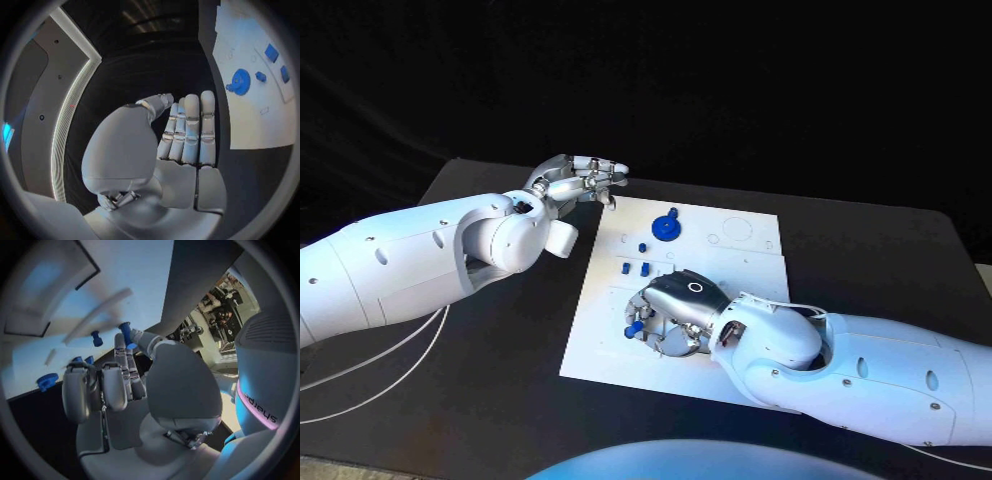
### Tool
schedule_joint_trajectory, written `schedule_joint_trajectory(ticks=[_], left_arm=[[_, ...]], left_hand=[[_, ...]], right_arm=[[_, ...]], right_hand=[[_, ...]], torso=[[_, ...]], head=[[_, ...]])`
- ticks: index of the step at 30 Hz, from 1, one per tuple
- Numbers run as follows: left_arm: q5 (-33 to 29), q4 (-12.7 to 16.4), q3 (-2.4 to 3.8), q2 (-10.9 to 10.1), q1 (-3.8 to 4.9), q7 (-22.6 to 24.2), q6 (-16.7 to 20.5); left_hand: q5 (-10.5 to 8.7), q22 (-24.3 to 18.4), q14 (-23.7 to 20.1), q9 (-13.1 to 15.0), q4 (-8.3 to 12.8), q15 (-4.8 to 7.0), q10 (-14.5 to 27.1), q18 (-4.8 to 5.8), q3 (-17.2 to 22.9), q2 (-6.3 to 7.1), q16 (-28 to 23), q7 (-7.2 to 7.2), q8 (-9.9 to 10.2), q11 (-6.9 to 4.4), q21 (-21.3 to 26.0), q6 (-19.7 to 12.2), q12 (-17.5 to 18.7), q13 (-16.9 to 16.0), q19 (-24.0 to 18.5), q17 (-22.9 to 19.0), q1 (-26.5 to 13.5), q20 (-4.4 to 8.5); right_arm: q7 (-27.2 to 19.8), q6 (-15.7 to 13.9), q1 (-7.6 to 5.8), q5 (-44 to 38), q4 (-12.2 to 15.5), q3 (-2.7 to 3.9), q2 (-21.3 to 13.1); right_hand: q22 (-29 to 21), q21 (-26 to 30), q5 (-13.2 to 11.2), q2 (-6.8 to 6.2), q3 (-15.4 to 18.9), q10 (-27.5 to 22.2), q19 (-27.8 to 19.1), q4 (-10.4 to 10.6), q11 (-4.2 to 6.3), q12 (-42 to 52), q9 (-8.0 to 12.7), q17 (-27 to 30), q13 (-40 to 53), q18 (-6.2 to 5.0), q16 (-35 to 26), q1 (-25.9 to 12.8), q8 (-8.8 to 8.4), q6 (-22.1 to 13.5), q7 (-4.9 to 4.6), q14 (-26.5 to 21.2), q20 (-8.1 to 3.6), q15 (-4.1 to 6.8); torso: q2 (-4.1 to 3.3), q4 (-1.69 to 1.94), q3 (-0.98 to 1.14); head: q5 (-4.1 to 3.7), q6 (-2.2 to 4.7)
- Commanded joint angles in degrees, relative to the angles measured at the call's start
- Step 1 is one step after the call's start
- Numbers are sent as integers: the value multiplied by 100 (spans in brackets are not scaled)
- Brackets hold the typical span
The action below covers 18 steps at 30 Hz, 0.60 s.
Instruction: Assemble the parts on the task board
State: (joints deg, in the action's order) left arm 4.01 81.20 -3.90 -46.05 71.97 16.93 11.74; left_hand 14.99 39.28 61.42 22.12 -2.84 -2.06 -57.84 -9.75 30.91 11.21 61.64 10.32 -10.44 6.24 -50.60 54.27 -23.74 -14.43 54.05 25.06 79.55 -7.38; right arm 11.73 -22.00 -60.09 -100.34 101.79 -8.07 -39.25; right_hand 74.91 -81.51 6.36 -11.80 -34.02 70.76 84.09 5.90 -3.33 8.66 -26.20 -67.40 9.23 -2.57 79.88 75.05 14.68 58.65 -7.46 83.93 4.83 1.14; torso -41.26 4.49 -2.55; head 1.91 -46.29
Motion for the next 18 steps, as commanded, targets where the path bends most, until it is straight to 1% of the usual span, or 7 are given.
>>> schedule_joint_trajectory(ticks=[1,8,10,14,15,16,18], left_arm=[[-26,14,4,11,4,16,-89],[-26,16,4,7,5,11,-87],[-26,16,4,4,5,8,-87],[-26,18,4,-2,5,0,-92],[-26,18,4,-3,5,-2,-93],[-26,19,4,-5,5,-5,-96],[-25,20,4,-7,5,-10,-101]], left_hand=[[19,-8,-18,-5,-33,-5,29,-78,-14,-55,-11,6,29,11,20,-26,-31,-7,34,-7,-7,-9],[19,-8,-18,-5,-33,-5,29,-78,-14,-55,-11,6,29,11,20,-26,-31,-7,34,-7,-7,-9],[19,-8,-18,-5,-33,-5,29,-78,-14,-55,-11,6,29,11,20,-26,-31,-7,34,-7,-7,-9],[20,-9,-19,-5,-38,-5,33,-79,-12,-63,-10,5,28,10,23,-26,-39,-8,35,-11,-7,-10],[20,-9,-19,-5,-38,-5,33,-79,-12,-63,-10,5,28,10,23,-26,-39,-8,35,-11,-7,-10],[20,-9,-19,-5,-38,-5,33,-79,-12,-63,-10,5,28,10,23,-26,-39,-8,35,-11,-7,-10],[20,-10,-19,-5,-38,-5,37,-79,-10,-67,-10,5,28,10,25,-27,-43,-8,35,-12,-5,-10]], right_arm=[[30,275,9,-44,-28,-9,42],[91,186,9,-41,-56,-11,79],[101,117,9,-42,-55,-12,76],[114,-148,9,-41,-46,-12,48],[113,-212,9,-38,-41,-12,41],[108,-292,9,-30,-32,-12,30],[90,-418,10,-8,-13,-12,12]], right_hand=[[1200,36,65,-85,107,-5,280,37,-27,-34,54,0,15,71,17,-137,-132,-144,4,197,6,-27],[1202,40,76,-142,163,-15,280,53,-25,-49,86,3,31,70,20,-174,-222,-288,6,196,10,-24],[1207,26,80,-146,169,-12,285,53,-21,-49,92,-5,36,72,25,-173,-241,-319,9,197,10,-22],[1219,-2,104,-161,180,8,297,44,0,-44,114,-18,53,78,35,-156,-304,-432,8,201,3,-7],[1223,-10,94,-187,203,16,301,54,14,-45,140,-18,66,79,38,-170,-377,-566,-2,202,-5,9],[1227,-16,73,-218,235,28,304,77,38,-45,197,-13,86,80,38,-192,-516,-823,14,201,-21,23],[1238,-46,68,-228,253,35,316,81,48,-43,222,-14,103,87,40,-188,-578,-941,32,201,-31,32]], torso=[[3,6,-5],[4,6,-1],[2,5,0],[1,4,6],[2,3,6],[1,3,7],[0,2,8]], head=[[-19,5],[-30,4],[-30,6],[-46,20],[-51,21],[-56,23],[-63,30]])
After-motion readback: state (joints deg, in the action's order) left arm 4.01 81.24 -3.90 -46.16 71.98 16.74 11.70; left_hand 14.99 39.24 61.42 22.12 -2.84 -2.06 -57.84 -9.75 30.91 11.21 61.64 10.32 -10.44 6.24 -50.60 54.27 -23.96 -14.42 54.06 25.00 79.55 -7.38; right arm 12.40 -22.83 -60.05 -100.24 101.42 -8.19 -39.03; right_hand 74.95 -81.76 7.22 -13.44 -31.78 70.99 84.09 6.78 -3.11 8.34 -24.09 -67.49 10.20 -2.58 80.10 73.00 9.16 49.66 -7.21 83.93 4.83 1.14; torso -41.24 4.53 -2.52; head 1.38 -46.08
